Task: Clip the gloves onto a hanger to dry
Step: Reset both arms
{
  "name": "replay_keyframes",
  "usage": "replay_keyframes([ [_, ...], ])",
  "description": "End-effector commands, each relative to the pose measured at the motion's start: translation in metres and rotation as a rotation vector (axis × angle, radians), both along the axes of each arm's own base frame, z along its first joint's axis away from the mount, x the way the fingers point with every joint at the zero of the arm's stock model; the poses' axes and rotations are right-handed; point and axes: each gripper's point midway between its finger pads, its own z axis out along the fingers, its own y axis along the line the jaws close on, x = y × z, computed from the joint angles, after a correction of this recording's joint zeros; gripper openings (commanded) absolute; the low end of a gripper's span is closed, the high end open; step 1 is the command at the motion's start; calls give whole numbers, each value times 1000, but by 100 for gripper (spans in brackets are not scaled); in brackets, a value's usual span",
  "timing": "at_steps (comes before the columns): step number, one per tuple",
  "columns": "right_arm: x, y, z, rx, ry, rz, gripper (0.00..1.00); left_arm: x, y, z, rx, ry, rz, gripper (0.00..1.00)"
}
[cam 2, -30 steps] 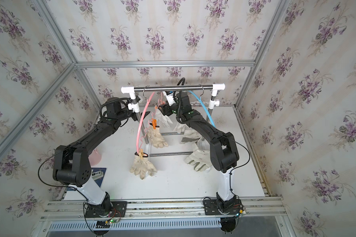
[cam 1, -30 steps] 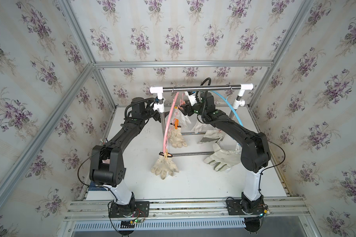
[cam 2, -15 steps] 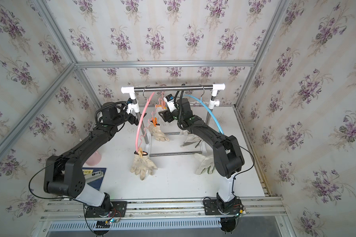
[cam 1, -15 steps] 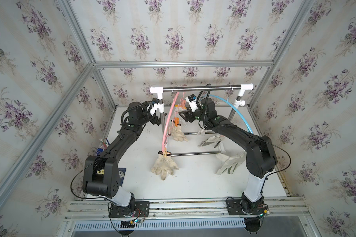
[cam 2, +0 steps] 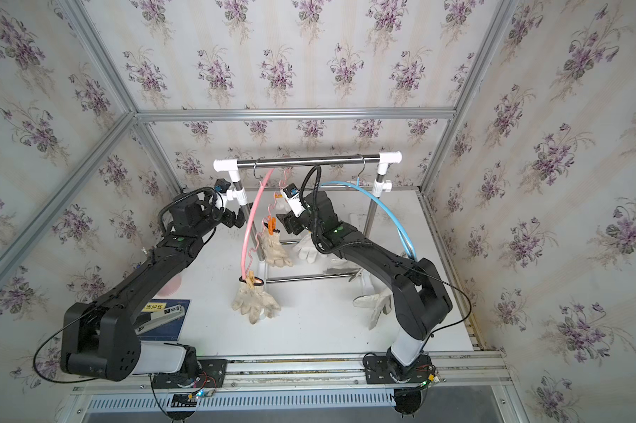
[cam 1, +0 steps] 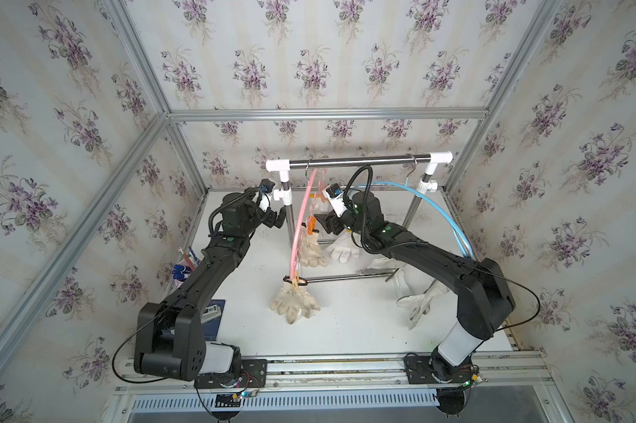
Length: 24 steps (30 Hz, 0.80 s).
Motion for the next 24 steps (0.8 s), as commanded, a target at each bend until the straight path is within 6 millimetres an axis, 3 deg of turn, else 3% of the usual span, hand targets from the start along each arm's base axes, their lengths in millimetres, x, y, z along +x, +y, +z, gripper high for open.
replay_keyframes([
  [1,2,-8,-3,-36,-13,-29,76,-7,1,13,-19,-40,6,100],
  [12,3,-7,11,-25,-20,-35,74,-29,4,13,-8,-45,5,100],
  [18,-21,-6,36,6,-51,5,73,-26,13,26,-86,-3,77,100],
  [24,-41,-25,61,-7,-70,-36,72,-31,21,40,-133,-15,126,100],
])
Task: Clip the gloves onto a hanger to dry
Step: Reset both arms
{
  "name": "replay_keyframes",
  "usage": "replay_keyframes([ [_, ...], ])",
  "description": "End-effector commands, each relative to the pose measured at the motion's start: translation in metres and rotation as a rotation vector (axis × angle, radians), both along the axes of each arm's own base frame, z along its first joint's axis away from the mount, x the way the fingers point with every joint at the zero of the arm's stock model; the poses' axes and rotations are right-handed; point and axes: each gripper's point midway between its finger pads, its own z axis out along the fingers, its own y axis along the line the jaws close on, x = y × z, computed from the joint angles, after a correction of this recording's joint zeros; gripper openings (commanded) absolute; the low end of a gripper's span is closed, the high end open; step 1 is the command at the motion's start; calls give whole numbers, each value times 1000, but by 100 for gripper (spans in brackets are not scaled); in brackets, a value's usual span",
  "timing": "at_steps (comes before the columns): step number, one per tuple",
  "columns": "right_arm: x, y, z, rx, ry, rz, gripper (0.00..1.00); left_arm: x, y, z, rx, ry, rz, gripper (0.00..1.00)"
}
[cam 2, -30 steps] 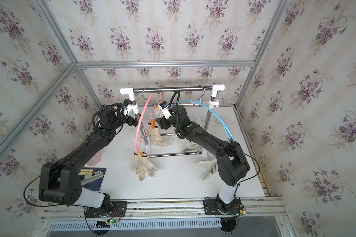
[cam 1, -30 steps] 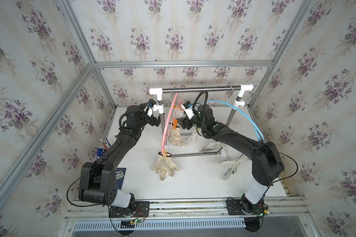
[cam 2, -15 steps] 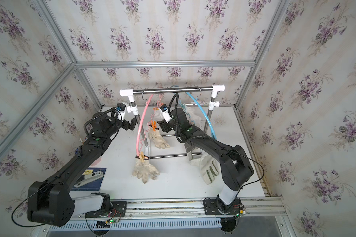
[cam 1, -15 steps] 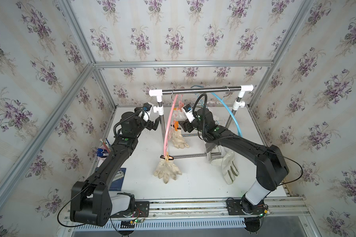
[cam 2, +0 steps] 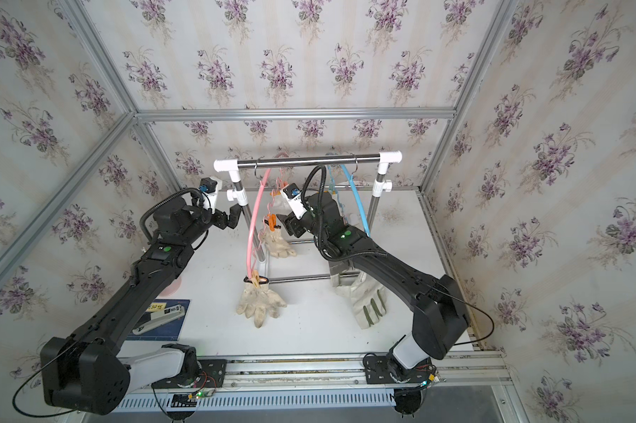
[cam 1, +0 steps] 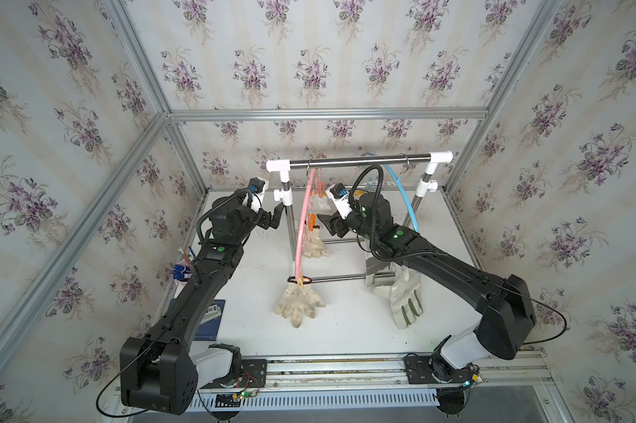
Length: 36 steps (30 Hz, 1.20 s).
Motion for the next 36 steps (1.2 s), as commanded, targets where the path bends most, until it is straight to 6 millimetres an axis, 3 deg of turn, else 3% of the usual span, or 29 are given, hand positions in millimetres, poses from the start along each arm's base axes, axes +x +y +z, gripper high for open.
replay_keyframes([
  [1,-6,-14,11,-19,-15,-38,72,-2,10,7,-51,-14,62,100],
  [6,-32,-28,47,27,-70,-20,72,-6,13,12,-74,-11,80,100],
  [13,-75,-38,115,162,-134,96,71,-10,17,18,-99,5,105,100],
  [18,-73,-66,180,268,-242,-38,69,-12,24,30,-150,7,148,100],
  [22,-56,-106,227,312,-378,-257,69,-6,33,42,-169,16,208,100],
  [26,-29,-156,253,358,-433,-436,69,9,43,48,-141,29,267,100],
  [30,-4,-225,259,419,-434,-634,70,26,58,48,-163,52,336,100],
  [32,-3,-260,261,460,-440,-714,70,32,68,45,-193,68,365,100],
  [36,-10,-306,259,485,-443,-825,70,36,83,32,-206,89,419,100],
])
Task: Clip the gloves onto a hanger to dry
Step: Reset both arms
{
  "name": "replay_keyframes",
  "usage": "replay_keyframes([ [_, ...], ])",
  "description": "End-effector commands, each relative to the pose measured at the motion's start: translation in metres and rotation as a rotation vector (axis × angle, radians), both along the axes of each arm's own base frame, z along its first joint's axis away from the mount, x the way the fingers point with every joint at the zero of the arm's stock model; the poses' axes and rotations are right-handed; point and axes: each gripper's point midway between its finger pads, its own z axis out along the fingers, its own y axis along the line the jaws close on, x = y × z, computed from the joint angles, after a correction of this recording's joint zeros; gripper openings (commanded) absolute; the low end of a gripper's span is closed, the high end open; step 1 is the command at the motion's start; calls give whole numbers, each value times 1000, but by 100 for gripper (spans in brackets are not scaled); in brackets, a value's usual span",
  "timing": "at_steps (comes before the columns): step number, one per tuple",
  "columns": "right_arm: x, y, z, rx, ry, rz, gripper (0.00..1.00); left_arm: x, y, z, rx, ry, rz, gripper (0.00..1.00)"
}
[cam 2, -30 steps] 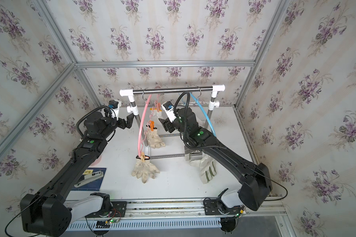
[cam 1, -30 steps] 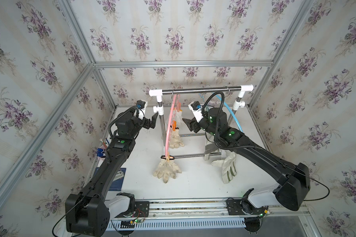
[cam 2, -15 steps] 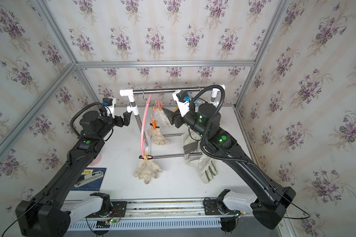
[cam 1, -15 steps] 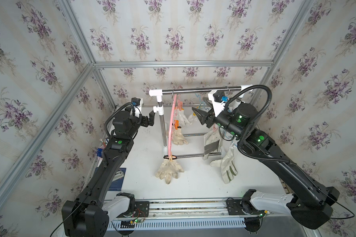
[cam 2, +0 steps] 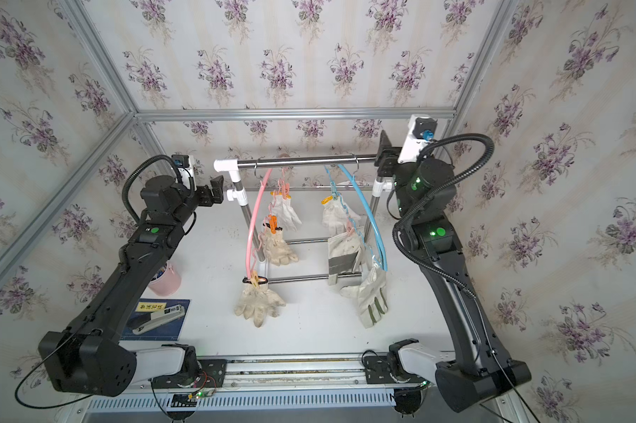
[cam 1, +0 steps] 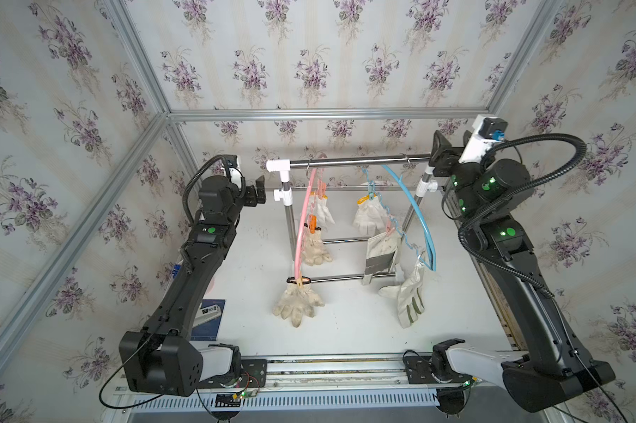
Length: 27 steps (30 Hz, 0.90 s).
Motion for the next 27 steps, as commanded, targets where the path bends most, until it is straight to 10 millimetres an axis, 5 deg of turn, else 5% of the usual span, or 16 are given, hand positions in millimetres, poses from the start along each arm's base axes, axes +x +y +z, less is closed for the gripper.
replay_keyframes([
  [1,-10,-30,3,76,-23,-68,70,1,12,-9,-30,14,59,100],
  [3,-12,-45,-11,67,2,-131,70,-2,17,-14,-23,20,75,100],
  [8,-10,-81,-81,91,102,-258,71,-13,23,-43,15,62,99,100],
  [16,1,-126,-256,183,323,-380,72,-28,51,-149,-18,253,238,100],
  [19,6,-126,-314,175,400,-375,72,-35,61,-192,-56,321,296,100],
  [22,10,-115,-349,143,419,-307,73,-39,57,-220,-61,325,269,100],
  [27,7,-92,-384,121,421,-176,73,-34,53,-220,-20,312,221,100],
])
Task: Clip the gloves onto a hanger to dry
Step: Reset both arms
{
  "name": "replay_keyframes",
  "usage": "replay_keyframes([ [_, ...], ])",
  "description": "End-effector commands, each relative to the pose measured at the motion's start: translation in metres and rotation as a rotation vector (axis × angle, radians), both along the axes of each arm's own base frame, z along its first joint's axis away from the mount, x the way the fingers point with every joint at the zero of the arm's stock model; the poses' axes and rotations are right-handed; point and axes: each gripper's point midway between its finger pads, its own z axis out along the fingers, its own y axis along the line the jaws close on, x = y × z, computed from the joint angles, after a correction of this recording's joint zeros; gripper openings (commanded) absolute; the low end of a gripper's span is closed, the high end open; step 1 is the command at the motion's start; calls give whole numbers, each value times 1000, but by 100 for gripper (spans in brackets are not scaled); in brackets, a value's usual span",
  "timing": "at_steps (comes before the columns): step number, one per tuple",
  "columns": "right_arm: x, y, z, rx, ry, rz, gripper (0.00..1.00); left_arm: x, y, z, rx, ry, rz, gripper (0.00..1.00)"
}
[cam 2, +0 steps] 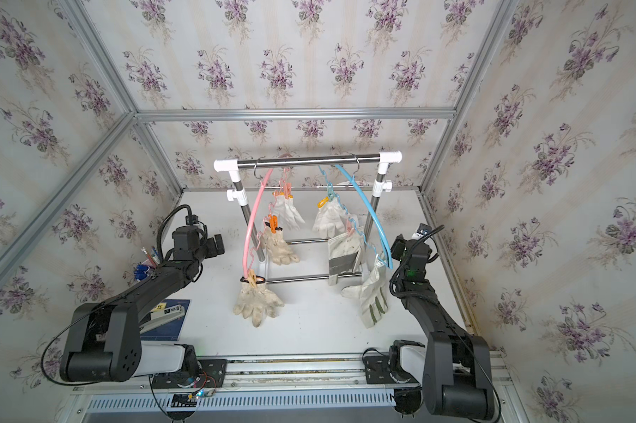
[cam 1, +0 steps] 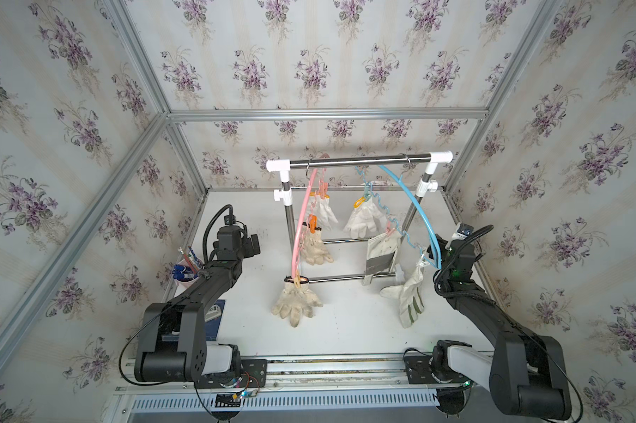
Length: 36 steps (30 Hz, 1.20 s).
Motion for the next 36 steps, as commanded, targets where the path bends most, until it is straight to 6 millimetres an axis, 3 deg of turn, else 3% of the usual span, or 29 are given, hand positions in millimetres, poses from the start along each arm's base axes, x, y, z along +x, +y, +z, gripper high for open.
replay_keyframes([
  [1,9,16,19,7,-150,98,73,15,-2,21,21,-95,-29,100],
  [7,2,29,-17,69,-140,154,72,5,-2,-2,41,-106,-41,100],
  [10,9,38,-15,48,-144,215,70,2,-8,-21,38,-137,-73,100],
  [14,11,44,-10,-1,-204,262,69,3,-21,-30,36,-141,-148,100],
  [16,15,51,-17,-5,-177,307,69,3,-28,-33,35,-150,-197,100],
  [21,26,77,-27,-90,-126,387,68,3,-34,-33,38,-158,-228,100],
  [25,16,75,-24,-99,-182,365,70,4,-35,-33,39,-152,-234,100],
  [29,17,73,-33,-91,-139,356,78,4,-35,-34,39,-150,-234,100],
  [30,16,73,-28,-96,-175,353,97,4,-35,-33,39,-150,-234,100],
  [31,17,72,-25,-98,-183,351,100,4,-35,-34,39,-149,-234,100],
  [36,16,72,-28,-95,-167,350,100,3,-36,-34,38,-149,-235,100],
])
